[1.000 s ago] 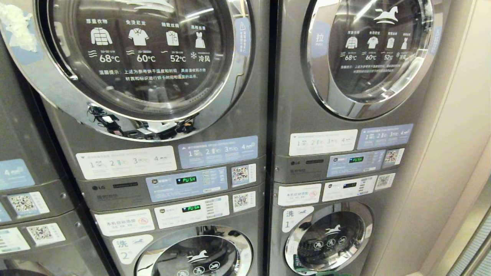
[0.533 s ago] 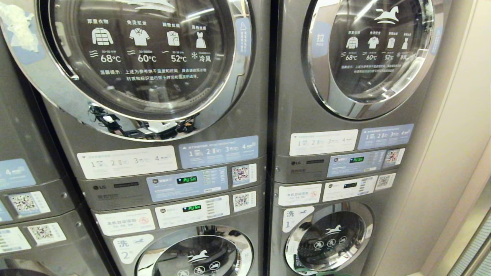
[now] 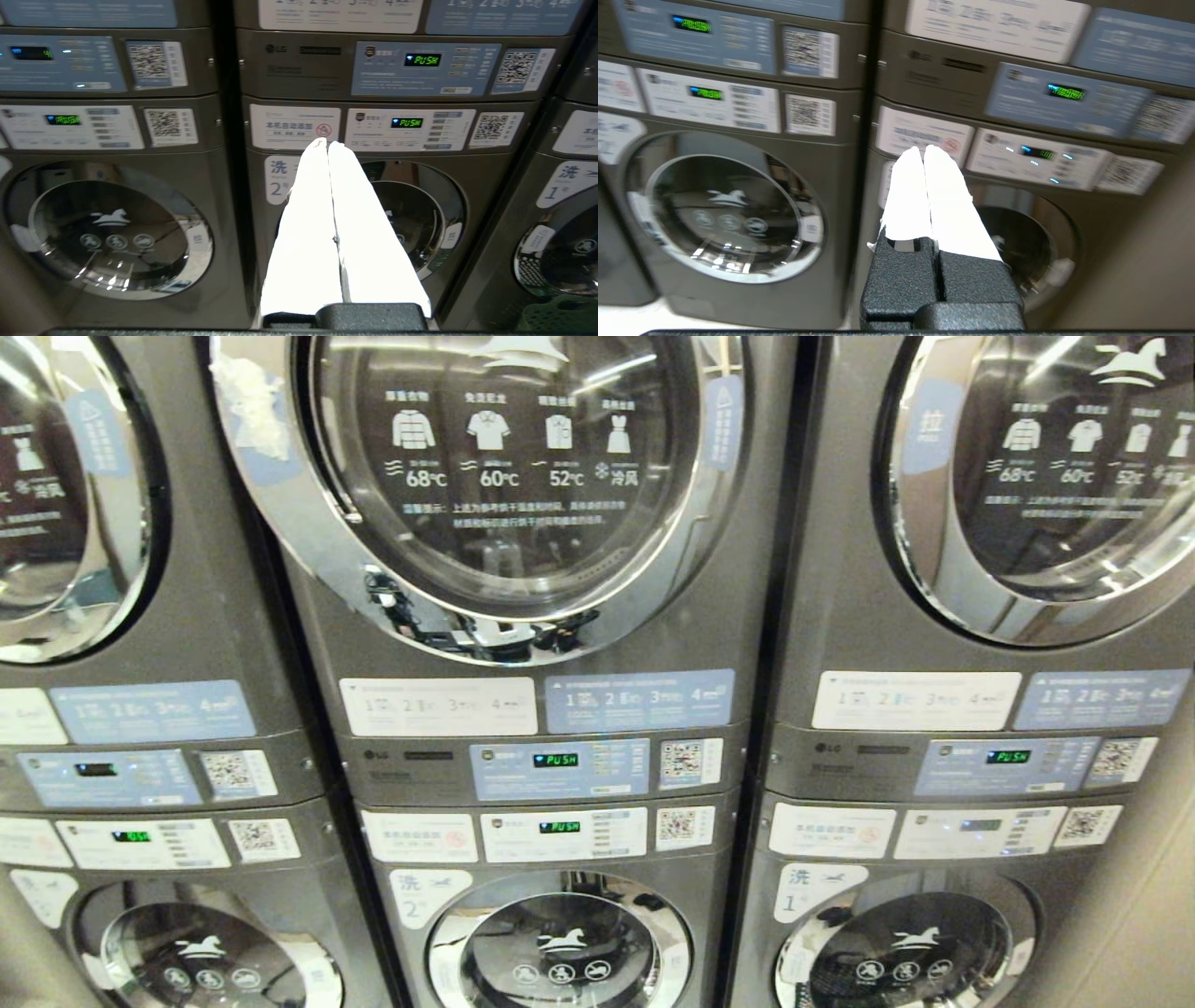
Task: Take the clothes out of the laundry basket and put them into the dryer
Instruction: Close the dryer
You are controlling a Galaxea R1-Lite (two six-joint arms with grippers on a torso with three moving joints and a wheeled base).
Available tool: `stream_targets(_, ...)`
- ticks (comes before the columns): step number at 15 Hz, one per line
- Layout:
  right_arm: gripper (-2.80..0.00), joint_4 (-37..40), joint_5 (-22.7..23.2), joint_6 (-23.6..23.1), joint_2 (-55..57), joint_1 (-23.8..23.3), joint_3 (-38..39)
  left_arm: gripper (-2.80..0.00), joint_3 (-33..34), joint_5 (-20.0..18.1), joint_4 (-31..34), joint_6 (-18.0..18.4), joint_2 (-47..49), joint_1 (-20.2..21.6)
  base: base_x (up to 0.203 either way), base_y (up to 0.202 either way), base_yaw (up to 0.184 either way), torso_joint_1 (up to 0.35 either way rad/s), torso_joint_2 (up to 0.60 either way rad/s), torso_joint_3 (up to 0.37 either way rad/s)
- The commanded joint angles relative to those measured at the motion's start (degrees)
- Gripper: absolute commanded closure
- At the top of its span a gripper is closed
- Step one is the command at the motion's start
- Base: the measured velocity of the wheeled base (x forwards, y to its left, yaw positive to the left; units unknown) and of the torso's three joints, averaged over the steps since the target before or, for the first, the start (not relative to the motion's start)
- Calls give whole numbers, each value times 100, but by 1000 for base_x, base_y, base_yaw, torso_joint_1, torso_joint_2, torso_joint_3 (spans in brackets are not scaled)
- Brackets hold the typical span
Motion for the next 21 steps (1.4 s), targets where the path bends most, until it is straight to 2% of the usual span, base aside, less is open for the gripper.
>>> stream_targets(1,0,-3,4,-5,-11,2,0,0,8,2,-11,0,-4,0,1,-6,164,7,0,4)
stream_targets(4,0,-3,-38,-5,-2,2,0,0,9,2,-17,0,-4,0,0,-3,95,3,0,6)
stream_targets(12,0,-3,-47,39,-2,2,0,0,9,2,-9,0,-4,0,0,10,-1,0,0,0)
stream_targets(21,0,-3,-144,91,-3,2,0,0,9,2,-9,0,-4,0,0,189,-2,3,2,2)
